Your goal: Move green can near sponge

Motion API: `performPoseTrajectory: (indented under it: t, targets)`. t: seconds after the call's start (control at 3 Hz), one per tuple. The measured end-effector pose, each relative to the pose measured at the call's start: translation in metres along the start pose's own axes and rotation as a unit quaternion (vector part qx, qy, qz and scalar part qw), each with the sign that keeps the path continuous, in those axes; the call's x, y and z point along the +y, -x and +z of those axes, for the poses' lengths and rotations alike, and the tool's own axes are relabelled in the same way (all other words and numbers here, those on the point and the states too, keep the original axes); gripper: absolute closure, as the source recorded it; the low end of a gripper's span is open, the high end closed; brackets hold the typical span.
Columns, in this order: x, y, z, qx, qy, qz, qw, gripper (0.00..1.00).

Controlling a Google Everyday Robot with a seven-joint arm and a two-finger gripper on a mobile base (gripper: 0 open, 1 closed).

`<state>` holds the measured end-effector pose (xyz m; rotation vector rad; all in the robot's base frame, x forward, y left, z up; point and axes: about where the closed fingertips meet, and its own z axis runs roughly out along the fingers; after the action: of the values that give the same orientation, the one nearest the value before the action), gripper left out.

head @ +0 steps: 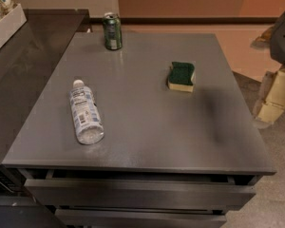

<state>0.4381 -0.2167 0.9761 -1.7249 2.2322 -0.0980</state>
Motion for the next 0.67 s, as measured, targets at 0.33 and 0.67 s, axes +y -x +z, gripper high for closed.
performPoseTrajectory:
  t: [0.33, 0.67]
  targets:
    - [0.0, 0.0, 0.0, 0.0, 0.0, 0.0, 1.0, 0.0]
    - [0.003, 0.013, 0.004, -0.01, -0.002, -0.01, 0.9999, 0.0]
